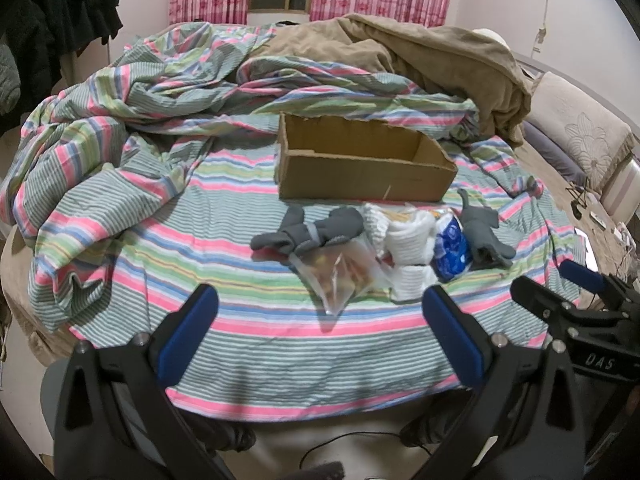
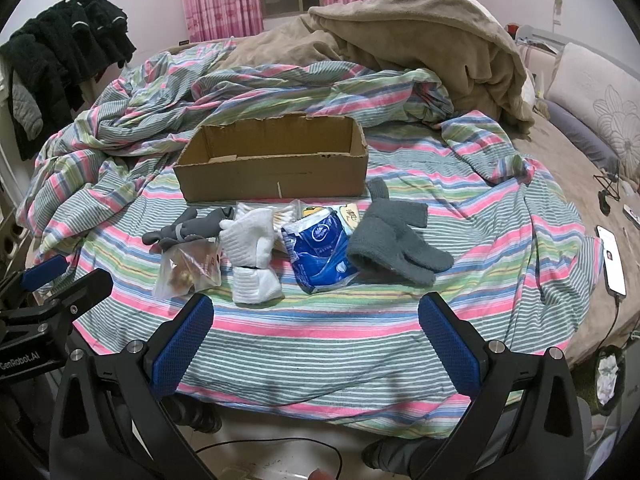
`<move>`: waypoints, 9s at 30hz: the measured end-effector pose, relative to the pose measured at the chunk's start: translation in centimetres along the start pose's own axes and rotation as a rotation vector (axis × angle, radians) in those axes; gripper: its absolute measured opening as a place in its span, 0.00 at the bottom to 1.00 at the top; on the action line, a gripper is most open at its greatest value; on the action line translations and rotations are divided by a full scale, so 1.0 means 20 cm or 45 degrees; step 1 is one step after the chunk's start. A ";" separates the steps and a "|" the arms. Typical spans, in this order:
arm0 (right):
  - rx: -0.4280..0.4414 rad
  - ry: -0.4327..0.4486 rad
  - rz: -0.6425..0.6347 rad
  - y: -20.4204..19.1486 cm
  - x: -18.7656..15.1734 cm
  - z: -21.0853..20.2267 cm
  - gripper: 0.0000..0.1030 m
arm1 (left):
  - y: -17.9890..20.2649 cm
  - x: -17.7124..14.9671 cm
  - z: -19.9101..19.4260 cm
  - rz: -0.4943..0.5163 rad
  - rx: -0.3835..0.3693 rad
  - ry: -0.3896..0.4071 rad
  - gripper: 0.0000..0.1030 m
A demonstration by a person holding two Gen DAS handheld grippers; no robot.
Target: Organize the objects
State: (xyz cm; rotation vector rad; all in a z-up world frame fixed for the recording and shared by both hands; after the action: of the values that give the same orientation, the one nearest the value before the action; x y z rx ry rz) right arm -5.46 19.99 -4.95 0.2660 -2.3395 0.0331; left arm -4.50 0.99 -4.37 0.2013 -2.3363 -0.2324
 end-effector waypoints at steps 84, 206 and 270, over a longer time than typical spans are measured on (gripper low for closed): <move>0.315 0.174 -0.038 0.36 0.73 0.40 0.47 | 0.25 0.49 0.36 0.047 -0.137 0.024 0.50; 0.458 0.066 -0.085 0.09 0.82 1.01 0.43 | 0.11 0.70 0.99 0.028 -0.162 -0.072 0.34; 0.352 -0.066 -0.179 0.24 0.24 0.68 0.80 | 0.41 -0.04 0.64 0.074 -0.120 -0.216 0.86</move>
State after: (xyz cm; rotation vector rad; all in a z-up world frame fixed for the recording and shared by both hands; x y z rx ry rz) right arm -19.29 22.45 -10.96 0.5729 -2.3593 0.2848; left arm -13.80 10.58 -11.91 0.0689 -2.4882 -0.3414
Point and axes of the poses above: each gripper's, at about its wrist camera, not at the fingertips, and z roughly the way its jaws point, y to its right, x to its top, the point moved 4 cm from there along z, roughly the way its jaws point, and after that the axes turned 9 degrees about -z, right-handed, at the moved point
